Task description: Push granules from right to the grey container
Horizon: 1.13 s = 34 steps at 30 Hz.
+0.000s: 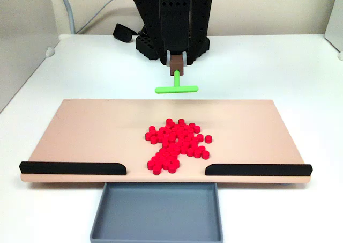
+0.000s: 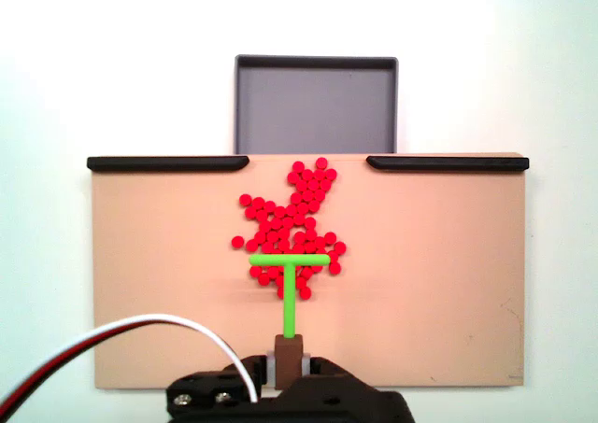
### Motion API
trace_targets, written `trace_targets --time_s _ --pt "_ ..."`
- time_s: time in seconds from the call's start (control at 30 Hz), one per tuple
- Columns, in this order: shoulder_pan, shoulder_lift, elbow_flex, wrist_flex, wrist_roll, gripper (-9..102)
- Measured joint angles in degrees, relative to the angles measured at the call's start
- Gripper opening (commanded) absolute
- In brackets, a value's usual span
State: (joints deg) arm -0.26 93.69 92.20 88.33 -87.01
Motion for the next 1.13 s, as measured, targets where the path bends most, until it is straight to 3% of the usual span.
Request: trace_targets --time_s 1.13 --pt "0.4 0.5 0.0 -0.1 -0.4 0"
